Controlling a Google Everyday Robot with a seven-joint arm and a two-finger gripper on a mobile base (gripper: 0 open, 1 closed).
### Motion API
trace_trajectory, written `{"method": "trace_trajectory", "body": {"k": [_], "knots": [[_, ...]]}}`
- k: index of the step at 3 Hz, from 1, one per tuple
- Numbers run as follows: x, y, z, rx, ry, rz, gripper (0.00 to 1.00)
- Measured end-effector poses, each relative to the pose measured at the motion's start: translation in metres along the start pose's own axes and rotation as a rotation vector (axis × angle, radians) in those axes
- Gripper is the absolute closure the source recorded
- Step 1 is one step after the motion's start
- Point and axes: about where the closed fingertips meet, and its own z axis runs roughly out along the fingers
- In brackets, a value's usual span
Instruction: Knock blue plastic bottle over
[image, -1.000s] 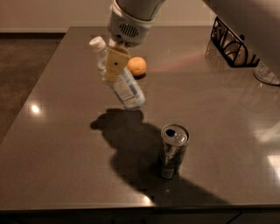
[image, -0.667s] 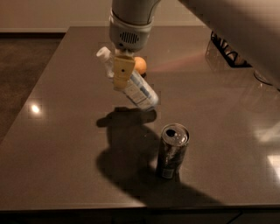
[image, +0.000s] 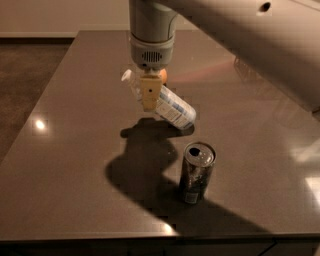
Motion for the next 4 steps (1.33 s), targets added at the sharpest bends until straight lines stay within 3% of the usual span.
{"method": "trace_trajectory", "body": {"k": [2, 3, 4], "knots": [[0.008, 0.005, 0.026, -0.034, 0.029, -0.008, 0.13], [0.007, 0.004, 0.027, -0.028, 0.024, -0.008, 0.0], [0.007, 0.004, 0.027, -0.028, 0.024, -0.008, 0.0]]}}
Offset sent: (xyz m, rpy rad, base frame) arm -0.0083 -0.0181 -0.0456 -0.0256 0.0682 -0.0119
